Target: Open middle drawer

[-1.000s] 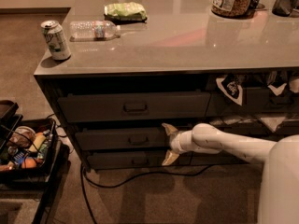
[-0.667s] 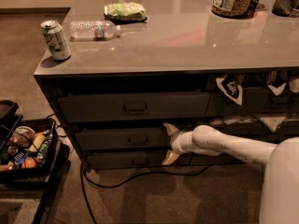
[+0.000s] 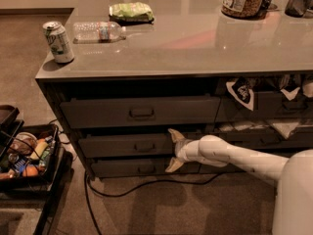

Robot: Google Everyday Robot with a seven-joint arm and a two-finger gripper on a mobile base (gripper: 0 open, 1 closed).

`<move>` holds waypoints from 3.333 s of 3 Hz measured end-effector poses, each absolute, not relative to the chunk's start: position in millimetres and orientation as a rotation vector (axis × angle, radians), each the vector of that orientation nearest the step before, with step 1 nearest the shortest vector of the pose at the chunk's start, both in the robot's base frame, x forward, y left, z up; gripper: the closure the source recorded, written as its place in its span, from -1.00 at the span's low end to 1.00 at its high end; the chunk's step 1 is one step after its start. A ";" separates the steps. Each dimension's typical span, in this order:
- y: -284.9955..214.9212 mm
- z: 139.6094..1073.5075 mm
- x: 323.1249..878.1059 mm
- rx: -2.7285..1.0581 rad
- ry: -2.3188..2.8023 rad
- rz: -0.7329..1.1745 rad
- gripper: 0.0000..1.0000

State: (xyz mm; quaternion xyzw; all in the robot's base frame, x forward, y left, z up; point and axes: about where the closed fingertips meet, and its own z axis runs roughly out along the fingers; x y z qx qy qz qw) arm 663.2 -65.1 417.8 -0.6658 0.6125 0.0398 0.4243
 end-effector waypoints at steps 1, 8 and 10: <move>-58.7 420.3 679.0 -1.692 1.503 0.081 -1.00; -65.2 395.8 701.5 -1.743 1.582 0.055 -0.34; -63.3 396.1 697.8 -1.750 1.585 0.063 -0.40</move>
Offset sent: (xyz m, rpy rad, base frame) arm 0.0391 0.0103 0.0042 -0.0888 -0.0451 0.0470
